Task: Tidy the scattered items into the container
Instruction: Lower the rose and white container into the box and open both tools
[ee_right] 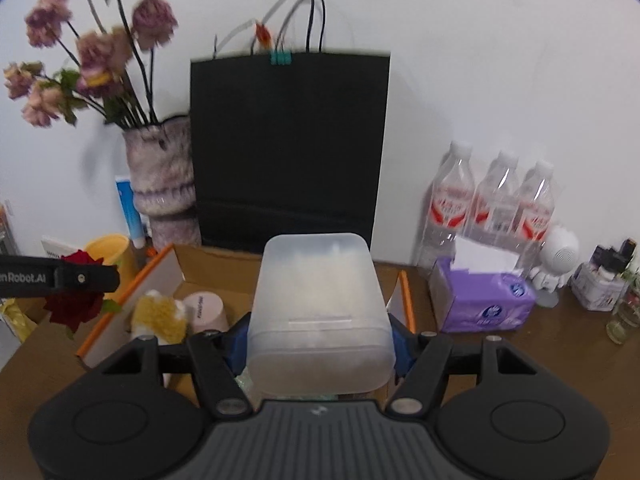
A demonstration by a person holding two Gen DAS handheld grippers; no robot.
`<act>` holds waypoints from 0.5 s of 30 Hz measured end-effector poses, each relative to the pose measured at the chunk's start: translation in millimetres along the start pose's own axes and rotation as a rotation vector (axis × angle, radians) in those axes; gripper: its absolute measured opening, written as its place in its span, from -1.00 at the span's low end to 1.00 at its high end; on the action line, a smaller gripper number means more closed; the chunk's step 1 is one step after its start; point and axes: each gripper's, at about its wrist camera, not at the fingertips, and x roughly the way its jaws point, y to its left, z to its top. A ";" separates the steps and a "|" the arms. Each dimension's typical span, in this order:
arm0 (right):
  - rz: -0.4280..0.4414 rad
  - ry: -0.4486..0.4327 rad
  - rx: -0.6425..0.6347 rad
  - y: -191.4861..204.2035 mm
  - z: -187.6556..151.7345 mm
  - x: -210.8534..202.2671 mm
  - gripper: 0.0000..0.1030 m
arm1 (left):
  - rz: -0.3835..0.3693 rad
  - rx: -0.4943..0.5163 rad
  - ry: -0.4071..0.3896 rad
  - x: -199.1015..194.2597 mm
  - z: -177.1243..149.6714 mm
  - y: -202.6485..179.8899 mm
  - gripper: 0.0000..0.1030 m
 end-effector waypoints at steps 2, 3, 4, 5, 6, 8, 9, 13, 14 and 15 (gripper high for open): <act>0.000 0.021 0.009 -1.7 -4.6 17.1 0.25 | -0.002 -0.002 0.022 15.8 -1.8 0.0 -0.33; -0.001 0.031 0.014 -2.9 -7.1 25.3 0.25 | -0.005 -0.001 0.029 22.9 -2.2 -0.9 -0.33; -0.003 0.041 0.018 -4.0 -9.7 33.3 0.25 | -0.008 0.002 0.033 28.8 -2.6 -2.2 -0.33; -0.006 0.050 0.020 -4.9 -12.2 40.5 0.25 | -0.011 0.006 0.038 34.8 -3.0 -4.1 -0.33; -0.010 0.057 0.021 -6.3 -14.6 46.6 0.25 | -0.018 0.011 0.043 40.3 -3.4 -6.2 -0.33; -0.021 0.063 0.022 -8.9 -18.4 56.9 0.25 | -0.037 0.032 0.044 49.9 -5.1 -11.6 -0.33; -0.026 0.063 0.021 -10.3 -20.1 61.4 0.25 | -0.042 0.047 0.044 55.0 -5.9 -15.0 -0.33; -0.031 0.077 0.022 -16.6 -26.0 81.5 0.25 | -0.036 0.091 0.081 83.4 -9.3 -27.9 -0.33; -0.026 0.087 0.020 -18.2 -27.6 87.0 0.25 | -0.034 0.098 0.090 89.5 -10.3 -30.3 -0.33; -0.022 0.097 0.018 -19.8 -29.3 92.5 0.25 | -0.034 0.109 0.098 95.5 -11.3 -33.3 -0.33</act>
